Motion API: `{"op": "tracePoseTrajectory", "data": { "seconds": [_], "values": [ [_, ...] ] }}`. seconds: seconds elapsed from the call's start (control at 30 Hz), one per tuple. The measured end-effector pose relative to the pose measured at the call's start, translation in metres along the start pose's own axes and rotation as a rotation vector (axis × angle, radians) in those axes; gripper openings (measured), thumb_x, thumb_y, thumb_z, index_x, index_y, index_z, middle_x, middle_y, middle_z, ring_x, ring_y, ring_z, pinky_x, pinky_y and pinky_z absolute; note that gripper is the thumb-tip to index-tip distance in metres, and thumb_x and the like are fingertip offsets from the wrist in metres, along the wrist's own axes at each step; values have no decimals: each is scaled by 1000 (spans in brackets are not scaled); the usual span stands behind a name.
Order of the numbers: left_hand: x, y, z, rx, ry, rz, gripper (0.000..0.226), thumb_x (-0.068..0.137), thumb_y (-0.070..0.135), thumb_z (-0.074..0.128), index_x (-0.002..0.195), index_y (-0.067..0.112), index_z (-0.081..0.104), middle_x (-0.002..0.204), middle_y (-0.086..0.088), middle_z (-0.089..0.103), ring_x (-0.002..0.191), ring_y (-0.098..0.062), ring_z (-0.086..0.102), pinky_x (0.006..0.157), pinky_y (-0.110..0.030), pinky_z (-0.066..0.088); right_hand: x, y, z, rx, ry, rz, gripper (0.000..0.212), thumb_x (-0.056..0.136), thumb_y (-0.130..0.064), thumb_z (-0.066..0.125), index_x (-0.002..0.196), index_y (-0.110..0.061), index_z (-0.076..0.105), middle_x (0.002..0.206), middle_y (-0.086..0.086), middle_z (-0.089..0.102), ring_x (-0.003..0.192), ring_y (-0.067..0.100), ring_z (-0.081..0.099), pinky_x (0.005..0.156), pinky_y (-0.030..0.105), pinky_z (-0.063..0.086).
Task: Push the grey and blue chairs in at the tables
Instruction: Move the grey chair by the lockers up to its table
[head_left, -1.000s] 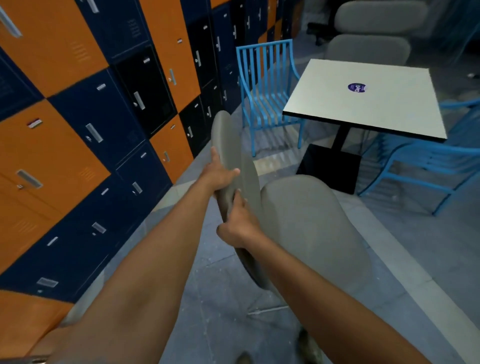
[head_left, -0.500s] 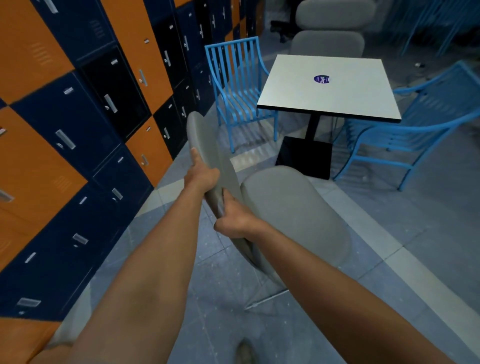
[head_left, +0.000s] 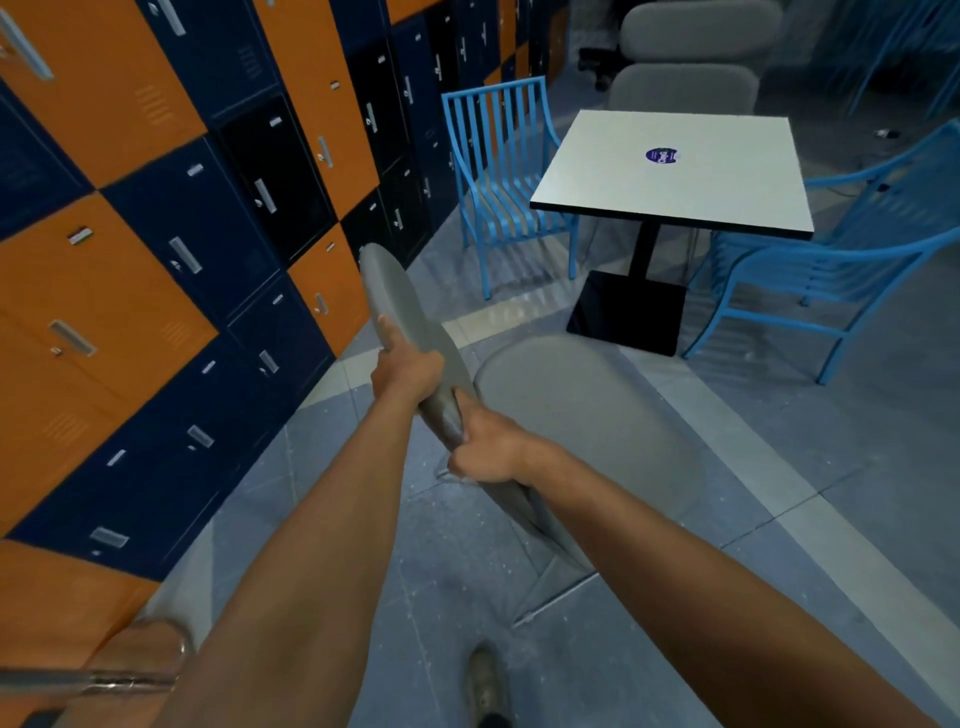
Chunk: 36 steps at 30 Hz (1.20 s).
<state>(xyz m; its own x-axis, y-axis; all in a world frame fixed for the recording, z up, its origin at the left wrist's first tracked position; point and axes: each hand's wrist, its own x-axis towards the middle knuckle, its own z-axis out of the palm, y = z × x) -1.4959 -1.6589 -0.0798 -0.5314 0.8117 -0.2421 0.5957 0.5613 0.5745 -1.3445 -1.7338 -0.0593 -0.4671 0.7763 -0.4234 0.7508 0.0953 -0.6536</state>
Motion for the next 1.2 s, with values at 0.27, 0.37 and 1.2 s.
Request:
{"op": "tracePoseTrajectory", "data": {
  "seconds": [0.27, 0.37, 1.2],
  "values": [
    [-85, -8, 17, -30, 36, -84, 97, 92, 36, 53, 158, 34, -19, 148, -17, 43, 116, -44, 56, 90, -51, 55, -68, 34, 3, -43, -72, -74, 100, 78, -16, 74, 157, -32, 16, 139, 8, 51, 119, 28, 56, 99, 49, 52],
    [-112, -10, 23, -75, 40, -103, 98, 92, 34, 53, 157, 34, -20, 156, -17, 34, 122, -45, 52, 92, -54, 55, -89, 48, 3, -34, -108, -90, 102, 79, -15, 74, 159, -32, 14, 140, 4, 48, 120, 25, 54, 100, 44, 51],
    [-152, -72, -22, 638, -270, 1201, 89, 75, 95, 40, 145, 39, 39, 158, 1, 37, 154, -26, 14, 125, -53, 4, -173, 88, 63, -342, 745, 41, 75, 95, -77, 5, 95, -30, 64, 92, -5, 72, 85, 23, 67, 66, 36, 47]
  ]
}}
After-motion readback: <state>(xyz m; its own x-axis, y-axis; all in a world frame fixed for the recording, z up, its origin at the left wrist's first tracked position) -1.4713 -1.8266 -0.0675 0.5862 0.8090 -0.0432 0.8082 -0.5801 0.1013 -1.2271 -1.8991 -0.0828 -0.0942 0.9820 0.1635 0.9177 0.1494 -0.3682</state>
